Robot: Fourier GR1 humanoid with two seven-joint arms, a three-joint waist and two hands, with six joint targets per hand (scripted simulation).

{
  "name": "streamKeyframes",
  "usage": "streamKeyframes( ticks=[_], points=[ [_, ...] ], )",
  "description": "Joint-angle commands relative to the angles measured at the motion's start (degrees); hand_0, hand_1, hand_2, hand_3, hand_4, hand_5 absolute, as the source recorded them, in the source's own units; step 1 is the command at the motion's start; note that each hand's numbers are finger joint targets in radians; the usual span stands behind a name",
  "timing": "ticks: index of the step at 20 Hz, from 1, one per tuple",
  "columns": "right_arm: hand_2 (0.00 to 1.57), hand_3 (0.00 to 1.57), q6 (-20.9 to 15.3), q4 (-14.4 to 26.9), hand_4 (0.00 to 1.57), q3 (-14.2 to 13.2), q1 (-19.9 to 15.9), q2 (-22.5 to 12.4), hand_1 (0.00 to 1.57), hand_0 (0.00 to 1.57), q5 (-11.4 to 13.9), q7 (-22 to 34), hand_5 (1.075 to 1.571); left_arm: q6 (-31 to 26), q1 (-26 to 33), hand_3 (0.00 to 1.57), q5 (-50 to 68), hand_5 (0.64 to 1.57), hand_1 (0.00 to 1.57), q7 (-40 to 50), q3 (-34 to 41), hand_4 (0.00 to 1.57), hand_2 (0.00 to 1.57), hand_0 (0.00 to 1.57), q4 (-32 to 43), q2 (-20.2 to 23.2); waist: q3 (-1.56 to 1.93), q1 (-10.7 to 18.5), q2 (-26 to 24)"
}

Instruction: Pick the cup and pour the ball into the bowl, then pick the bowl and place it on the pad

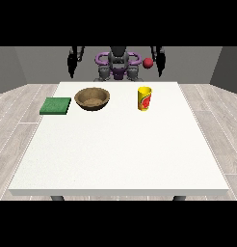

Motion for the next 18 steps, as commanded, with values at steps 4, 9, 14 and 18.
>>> streamKeyframes(
  ticks=[4, 9, 14, 18],
  points=[
    [0.0, 0.0, 0.6, -5.0, 0.87, -0.4, -0.4, -1.8, 0.0, 0.0, -0.7, 4.3, 1.533, -0.1, -0.2, 0.0, 0.5, 1.566, 0.0, 4.5, 0.8, 0.66, 0.0, 0.0, -4.9, 1.9, -1.03, 0.4, -12.9],
    [0.0, 0.0, 1.1, -11.0, 0.86, -2.5, 3.4, 0.4, 0.0, 0.0, -10.3, 18.4, 1.534, 1.9, 2.7, 0.0, 8.5, 1.563, 0.0, 20.0, -0.2, 0.64, 0.0, 0.0, -10.4, -3.6, -1.24, -1.5, -23.3],
    [0.0, 0.0, -2.7, -22.5, 0.82, 1.8, 5.3, 2.2, 0.0, 0.0, -7.2, 24.8, 1.528, 7.6, -2.0, 0.0, 6.3, 1.563, 0.0, 28.0, 1.4, 0.6, 0.0, 0.0, -16.8, -1.9, -1.25, -4.1, -19.2],
    [0.0, 0.0, -3.7, -26.5, 0.76, -1.1, 0.2, 1.2, 0.0, 0.0, -8.2, 26.4, 1.548, 9.4, -7.2, 0.0, 3.1, 1.555, 0.0, 26.2, -1.0, 0.56, 0.0, 0.0, -18.5, -3.3, -1.25, -3.4, -11.7]
  ],
)
